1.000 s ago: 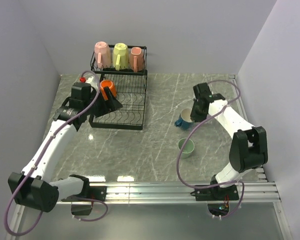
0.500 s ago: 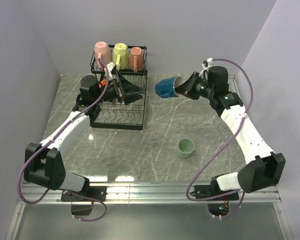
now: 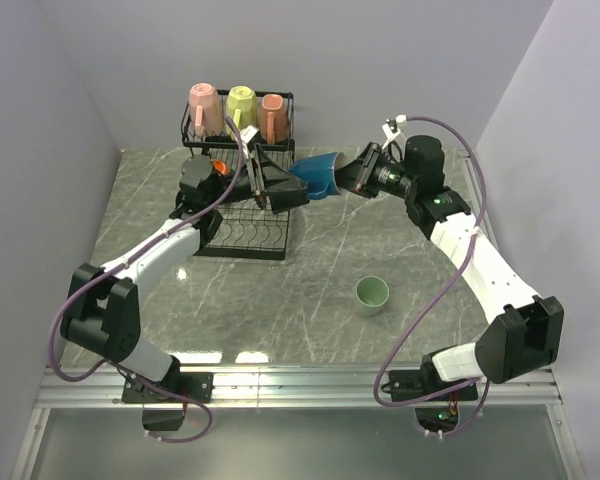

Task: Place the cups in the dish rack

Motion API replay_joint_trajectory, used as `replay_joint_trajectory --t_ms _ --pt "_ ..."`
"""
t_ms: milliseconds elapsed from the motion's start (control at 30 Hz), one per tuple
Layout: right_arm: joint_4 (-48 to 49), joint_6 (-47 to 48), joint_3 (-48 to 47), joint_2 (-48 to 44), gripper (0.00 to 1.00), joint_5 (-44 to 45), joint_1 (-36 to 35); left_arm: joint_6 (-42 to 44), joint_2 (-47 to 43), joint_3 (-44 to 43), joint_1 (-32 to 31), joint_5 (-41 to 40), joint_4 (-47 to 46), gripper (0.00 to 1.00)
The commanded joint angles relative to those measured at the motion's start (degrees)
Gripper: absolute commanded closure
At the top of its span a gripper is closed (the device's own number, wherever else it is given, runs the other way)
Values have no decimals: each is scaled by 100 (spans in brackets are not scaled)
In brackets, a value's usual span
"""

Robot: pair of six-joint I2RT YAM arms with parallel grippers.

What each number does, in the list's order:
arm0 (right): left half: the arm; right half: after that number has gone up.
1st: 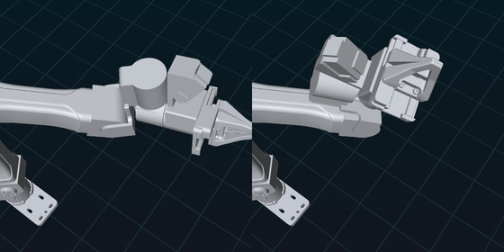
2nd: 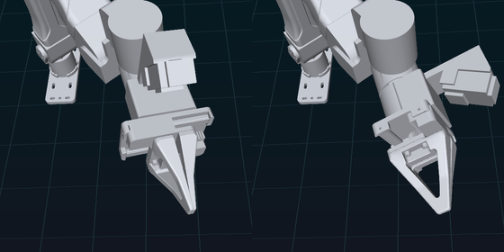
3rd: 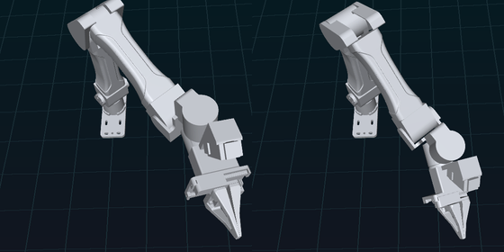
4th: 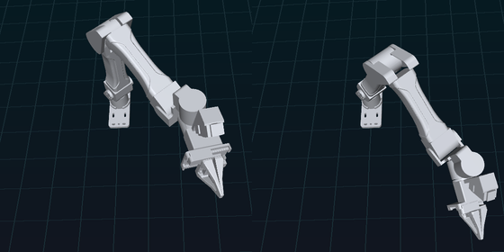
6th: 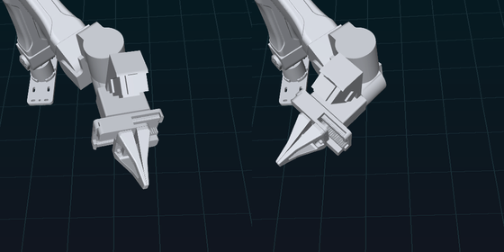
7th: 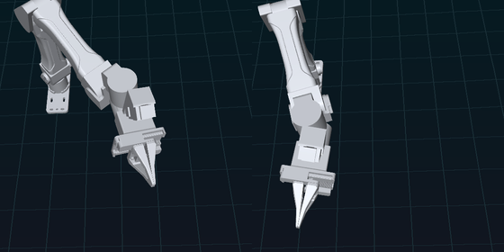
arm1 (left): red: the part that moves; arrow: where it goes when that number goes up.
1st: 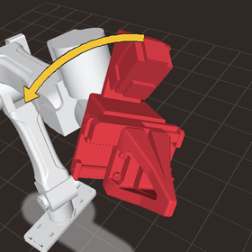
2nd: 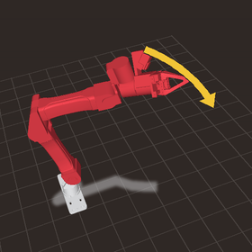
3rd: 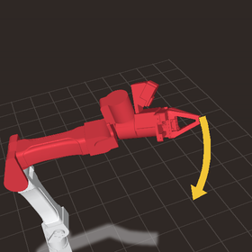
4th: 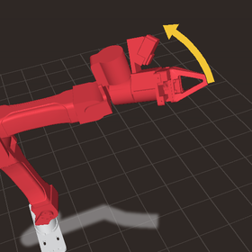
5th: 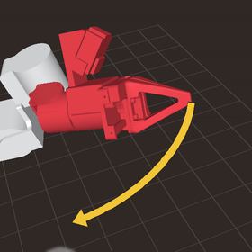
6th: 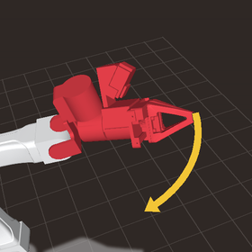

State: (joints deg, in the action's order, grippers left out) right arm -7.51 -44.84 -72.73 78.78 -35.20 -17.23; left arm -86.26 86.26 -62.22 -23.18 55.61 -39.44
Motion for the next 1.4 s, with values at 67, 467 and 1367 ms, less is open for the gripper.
replay_joint_trajectory --t_ms 67,467,1367 --pt "1032 -104 136 -311 100 75 -298 -505 268 -63 -99 81 -862 19" --pt "1453 283 654 -425 100 769 -1009 -1551 717 -124 -196 160 -2339 47" --pt "75 1109 962 -1127 32 2614 -1722 1522 -302 -265 15 -94 1877 100"
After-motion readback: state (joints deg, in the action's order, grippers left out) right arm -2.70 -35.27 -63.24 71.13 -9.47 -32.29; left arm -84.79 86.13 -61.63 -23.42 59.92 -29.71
